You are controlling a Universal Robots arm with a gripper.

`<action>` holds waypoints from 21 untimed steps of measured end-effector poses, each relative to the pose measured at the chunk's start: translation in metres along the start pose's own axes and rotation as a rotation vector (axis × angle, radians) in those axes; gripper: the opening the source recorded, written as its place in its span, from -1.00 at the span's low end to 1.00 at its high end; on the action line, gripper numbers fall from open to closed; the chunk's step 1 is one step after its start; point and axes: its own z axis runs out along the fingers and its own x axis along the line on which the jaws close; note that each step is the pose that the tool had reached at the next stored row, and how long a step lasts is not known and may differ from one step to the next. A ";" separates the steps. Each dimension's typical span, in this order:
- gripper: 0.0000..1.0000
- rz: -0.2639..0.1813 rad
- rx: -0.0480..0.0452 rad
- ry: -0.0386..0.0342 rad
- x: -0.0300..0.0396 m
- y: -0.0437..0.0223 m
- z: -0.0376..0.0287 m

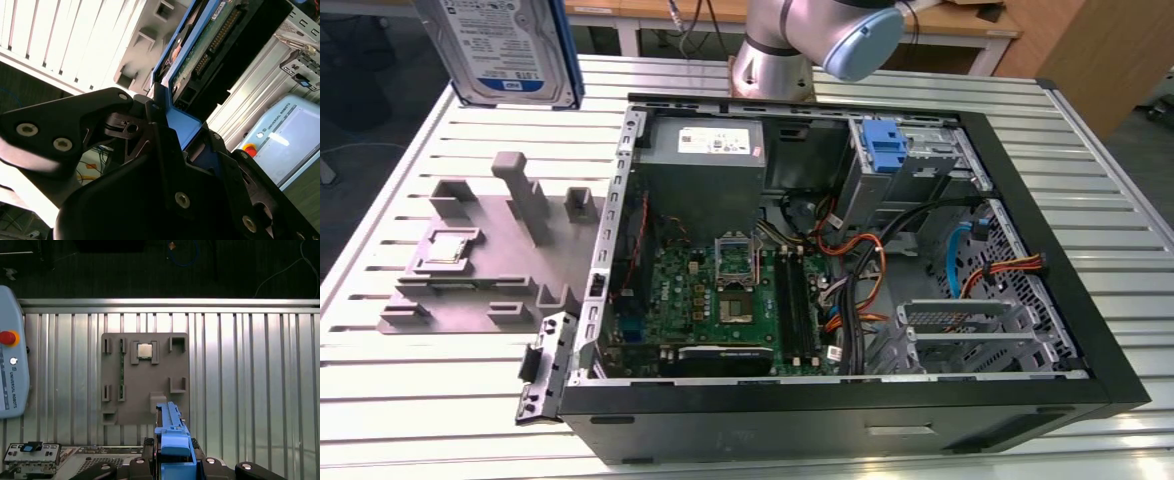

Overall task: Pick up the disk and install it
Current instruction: 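Pick up the disk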

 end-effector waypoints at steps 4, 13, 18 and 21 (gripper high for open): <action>-0.26 0.000 0.0000 0.0000 0.0000 -0.0025 -0.0001; -0.26 0.000 0.0000 0.0000 -0.0002 -0.0077 -0.0002; -0.26 0.000 0.0000 0.0000 -0.0003 -0.0125 -0.0003; -0.26 0.000 0.0001 0.0000 -0.0003 -0.0154 -0.0004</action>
